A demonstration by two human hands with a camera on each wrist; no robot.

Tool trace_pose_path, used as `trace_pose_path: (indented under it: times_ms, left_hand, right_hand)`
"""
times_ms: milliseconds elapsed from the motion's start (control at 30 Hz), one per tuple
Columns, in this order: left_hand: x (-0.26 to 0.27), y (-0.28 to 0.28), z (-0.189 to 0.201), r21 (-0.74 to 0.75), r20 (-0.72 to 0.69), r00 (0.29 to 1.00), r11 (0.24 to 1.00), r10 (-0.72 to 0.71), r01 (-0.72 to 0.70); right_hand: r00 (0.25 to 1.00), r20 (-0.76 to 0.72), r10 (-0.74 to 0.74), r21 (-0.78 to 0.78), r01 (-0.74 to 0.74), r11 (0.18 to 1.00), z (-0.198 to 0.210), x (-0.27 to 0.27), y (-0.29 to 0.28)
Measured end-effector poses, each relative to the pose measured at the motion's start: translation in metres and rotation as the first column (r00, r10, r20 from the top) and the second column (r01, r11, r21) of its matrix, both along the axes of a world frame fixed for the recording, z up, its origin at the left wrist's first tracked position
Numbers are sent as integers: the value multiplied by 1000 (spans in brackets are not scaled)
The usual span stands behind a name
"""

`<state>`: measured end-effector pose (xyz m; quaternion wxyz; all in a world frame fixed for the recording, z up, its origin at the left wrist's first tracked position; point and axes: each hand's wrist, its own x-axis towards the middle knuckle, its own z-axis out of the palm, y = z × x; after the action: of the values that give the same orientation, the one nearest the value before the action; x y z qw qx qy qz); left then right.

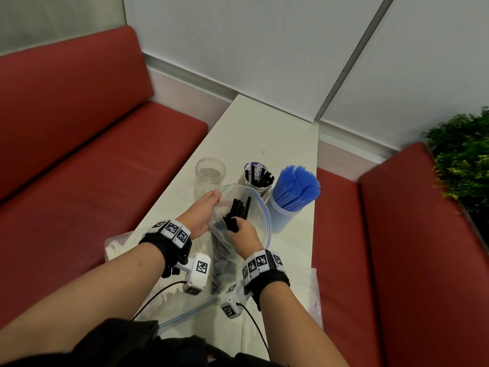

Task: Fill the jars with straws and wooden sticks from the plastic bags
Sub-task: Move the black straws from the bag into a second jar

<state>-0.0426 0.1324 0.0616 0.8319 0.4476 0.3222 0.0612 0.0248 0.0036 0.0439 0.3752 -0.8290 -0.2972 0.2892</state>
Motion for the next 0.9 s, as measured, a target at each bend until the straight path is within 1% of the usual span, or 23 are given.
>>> trace_pose_path:
  times_ms: [67, 233, 333, 400, 467, 600, 667, 733, 833, 900]
  left_hand:
    - [-1, 2, -1, -5, 6, 1000, 1000, 13, -13]
    - [-4, 4, -2, 13, -18, 999, 1000, 27, -27]
    - [-5, 5, -2, 25, -40, 999, 999, 31, -30]
    - [-5, 5, -2, 27, -52, 998, 999, 35, -34]
    - [-6, 6, -2, 18, -59, 997, 999, 51, -50]
    - [-9, 9, -3, -13, -44, 999, 999, 32, -32]
    - [-9, 9, -1, -31, -29, 999, 999, 26, -27]
    - [-10, 9, 0, -37, -17, 1000, 999, 21, -22]
    - [-9, 10, -1, -37, -4, 1000, 999, -5, 4]
    - [-9, 13, -2, -32, -9, 1000, 999, -14, 14]
  right_hand:
    - [1000, -8, -5, 13, 5, 1000, 4, 4, -2]
    - [995, -68, -72, 88, 78, 993, 22, 12, 1]
    - [997, -68, -48, 38, 50, 998, 24, 9, -1]
    - [998, -52, -22, 4, 22, 1000, 34, 12, -4]
    - [999, -29, -22, 49, 24, 999, 58, 21, -3]
    - [998, 15, -60, 248, 54, 967, 123, 57, 9]
    - [997, 54, -55, 282, 38, 959, 141, 71, 16]
    - [995, 69, -66, 264, 45, 963, 140, 73, 19]
    - [997, 54, -60, 219, 47, 975, 122, 64, 16]
    - [998, 46, -43, 237, 31, 971, 123, 66, 17]
